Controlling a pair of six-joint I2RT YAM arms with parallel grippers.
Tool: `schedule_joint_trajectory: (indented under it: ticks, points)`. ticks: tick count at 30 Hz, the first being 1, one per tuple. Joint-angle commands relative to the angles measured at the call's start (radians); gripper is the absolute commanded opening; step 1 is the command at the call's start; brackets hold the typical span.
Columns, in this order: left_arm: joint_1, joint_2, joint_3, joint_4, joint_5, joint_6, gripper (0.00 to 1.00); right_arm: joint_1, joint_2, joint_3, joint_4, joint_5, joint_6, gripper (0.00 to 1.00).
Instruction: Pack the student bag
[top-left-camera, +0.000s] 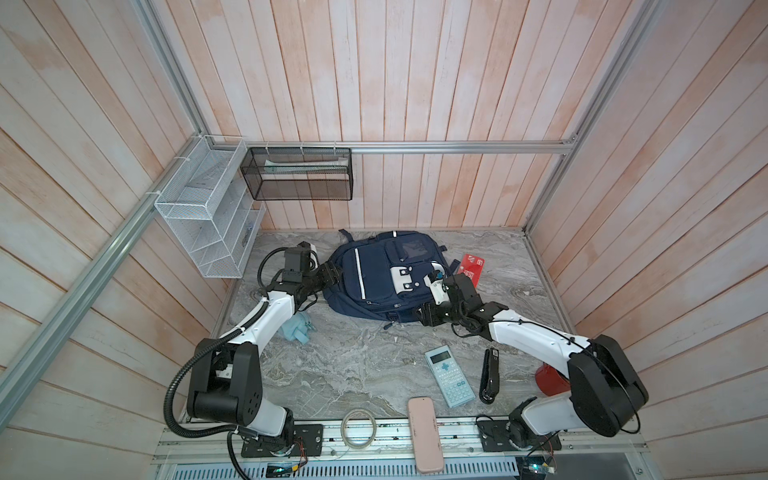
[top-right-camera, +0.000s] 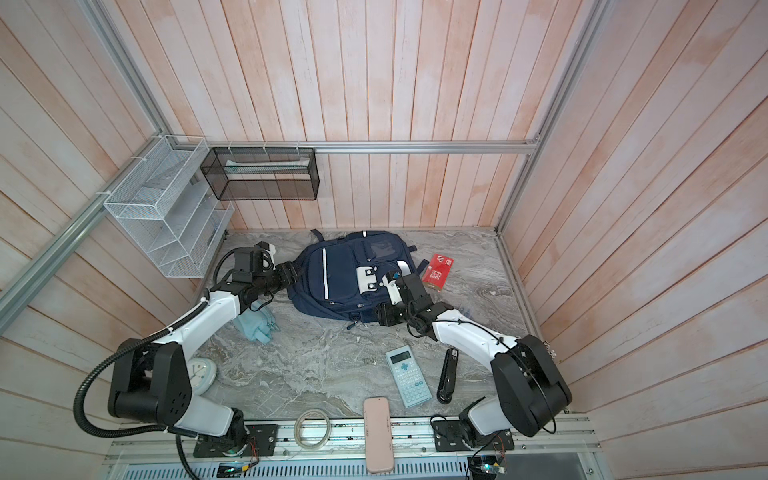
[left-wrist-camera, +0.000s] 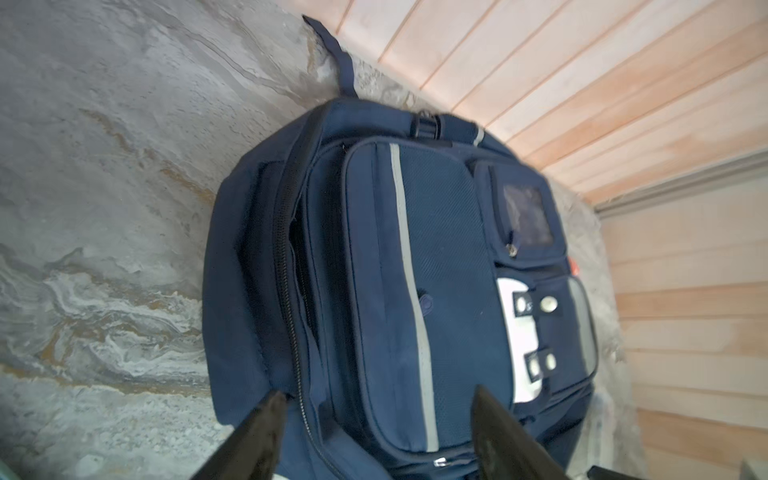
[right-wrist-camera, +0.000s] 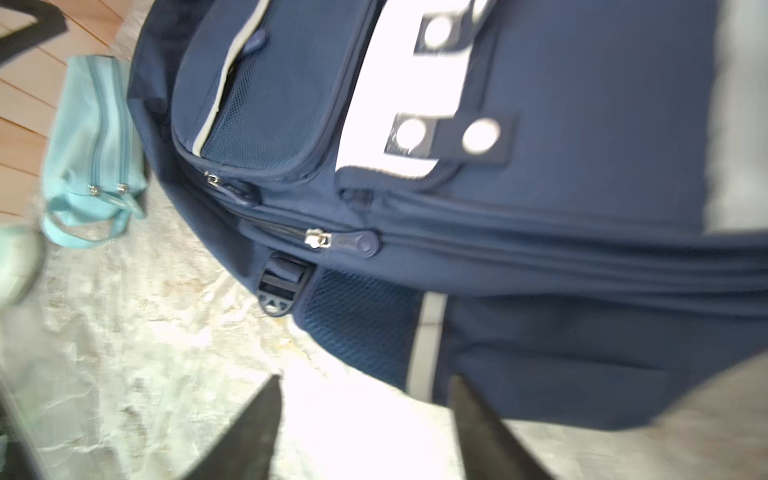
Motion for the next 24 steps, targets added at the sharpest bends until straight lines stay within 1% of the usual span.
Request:
schedule_joint_trajectory:
  ticks: [1,2,3,4,5,6,7,8,10,11,13,15,17,20,24]
  points:
    - [-0.038,-0.084,-0.065,0.065,0.081,-0.061,0.82,0.018,-0.052,-0.017,0.098,0.218,-0.204,0.82]
    - [-0.072,-0.097,-0.093,0.123,0.131,-0.103,0.85,0.007,-0.047,-0.022,0.140,0.236,-0.264,0.87]
    - [-0.101,-0.104,-0.116,0.179,0.167,-0.143,0.85,-0.004,-0.030,-0.018,0.166,0.231,-0.318,0.94]
    - [-0.143,-0.110,-0.137,0.233,0.188,-0.179,0.85,-0.015,0.002,-0.003,0.170,0.203,-0.394,0.94]
    - [-0.191,-0.111,-0.146,0.268,0.172,-0.202,0.84,-0.030,0.043,0.031,0.153,0.184,-0.457,0.94]
    - [-0.234,-0.107,-0.152,0.298,0.152,-0.220,0.82,-0.045,0.086,0.069,0.138,0.199,-0.480,0.94]
    - [-0.275,-0.094,-0.162,0.340,0.148,-0.244,0.78,-0.068,0.139,0.126,0.099,0.217,-0.475,0.94]
    - [-0.313,-0.075,-0.179,0.407,0.151,-0.287,0.73,-0.089,0.197,0.206,0.026,0.178,-0.468,0.91]
    - [-0.354,-0.029,-0.218,0.548,0.166,-0.365,0.67,-0.110,0.292,0.339,-0.103,0.064,-0.473,0.88]
    - [-0.373,-0.006,-0.232,0.591,0.144,-0.381,0.63,-0.109,0.328,0.375,-0.116,0.015,-0.477,0.86]
    - [-0.401,0.037,-0.222,0.580,0.090,-0.361,0.61,-0.088,0.365,0.396,-0.110,-0.045,-0.502,0.84]
    - [-0.416,0.075,-0.205,0.545,0.050,-0.338,0.59,-0.045,0.378,0.392,-0.101,-0.006,-0.567,0.84]
    - [-0.419,0.099,-0.223,0.567,0.030,-0.343,0.57,-0.018,0.388,0.376,-0.118,0.066,-0.626,0.83]
    - [-0.419,0.125,-0.252,0.591,-0.001,-0.344,0.55,-0.020,0.384,0.357,-0.166,0.100,-0.642,0.81]
    - [-0.419,0.175,-0.265,0.601,-0.004,-0.345,0.54,-0.019,0.375,0.331,-0.145,0.133,-0.651,0.83]
